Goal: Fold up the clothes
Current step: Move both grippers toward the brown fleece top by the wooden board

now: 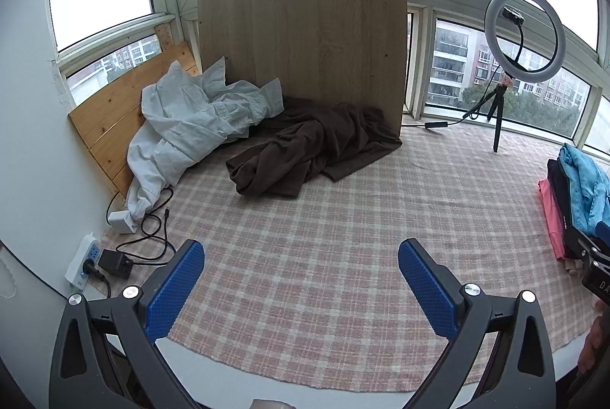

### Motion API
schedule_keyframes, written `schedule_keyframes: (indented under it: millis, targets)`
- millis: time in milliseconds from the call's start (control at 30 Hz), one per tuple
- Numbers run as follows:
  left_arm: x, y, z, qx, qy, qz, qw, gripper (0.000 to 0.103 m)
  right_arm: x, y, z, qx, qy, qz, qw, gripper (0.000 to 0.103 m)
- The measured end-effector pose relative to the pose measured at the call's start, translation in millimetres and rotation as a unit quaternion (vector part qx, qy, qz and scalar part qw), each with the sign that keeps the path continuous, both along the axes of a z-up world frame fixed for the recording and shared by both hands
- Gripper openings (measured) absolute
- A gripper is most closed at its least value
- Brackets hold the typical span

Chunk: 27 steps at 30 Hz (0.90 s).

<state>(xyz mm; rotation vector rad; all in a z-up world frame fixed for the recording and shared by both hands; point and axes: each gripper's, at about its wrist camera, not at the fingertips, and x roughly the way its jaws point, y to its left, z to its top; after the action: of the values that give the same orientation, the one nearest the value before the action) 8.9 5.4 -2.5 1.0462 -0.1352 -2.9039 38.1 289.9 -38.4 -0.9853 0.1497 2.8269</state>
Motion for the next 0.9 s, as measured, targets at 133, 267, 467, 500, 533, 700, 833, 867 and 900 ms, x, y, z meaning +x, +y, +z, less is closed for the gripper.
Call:
schedule_keyframes:
  millis: [133,267,467,500,533,700,833,867,900]
  targets:
    - [3.7,5.0,-10.3,0.002,-0.026,0.001,0.9997,0.102,1.2,-4.1,-1.4,-0.007,0.008,0.008,1.000,0.103]
    - [-11.9,-11.5,-16.1,0.027,-0.049,0.007,0.9984,0.102,2.6,-6.1,-2.4,-0.014,0.012,0.019,1.000,0.103]
    - [-10.1,-20.1,-14.5,0.027,-0.046,0.026,0.9982,0.102,-7.3,-16.5,-2.9,-0.010,0.005,0.031,0.999,0.103]
    - [-9.5,-21.2,-14.0,0.027,-0.047,0.028,0.9981,0.102,-7.8,-18.1,-2.8,-0.008,0.005,0.032,0.999,0.103]
    - [-8.8,-21.9,-13.6,0.025,-0.047,0.030,0.9981,0.102,-8.9,-19.8,-3.1,-0.008,0.004,0.034,0.999,0.103]
    - [-3.7,-29.1,-12.6,0.018,-0.044,0.043,0.9979,0.102,-18.9,-26.4,-5.3,-0.022,-0.004,0.050,0.999,0.103]
    - [-2.1,-38.6,-13.3,0.031,-0.053,0.054,0.9967,0.102,-21.7,-36.8,-5.3,-0.016,0.002,0.069,0.997,0.103]
    - [-1.6,-41.3,-13.4,0.033,-0.053,0.057,0.9964,0.102,-22.4,-39.6,-5.7,-0.016,0.003,0.073,0.997,0.103]
    - [-1.2,-43.0,-14.1,0.030,-0.054,0.061,0.9962,0.102,-23.6,-41.9,-6.2,-0.018,0.004,0.076,0.997,0.103]
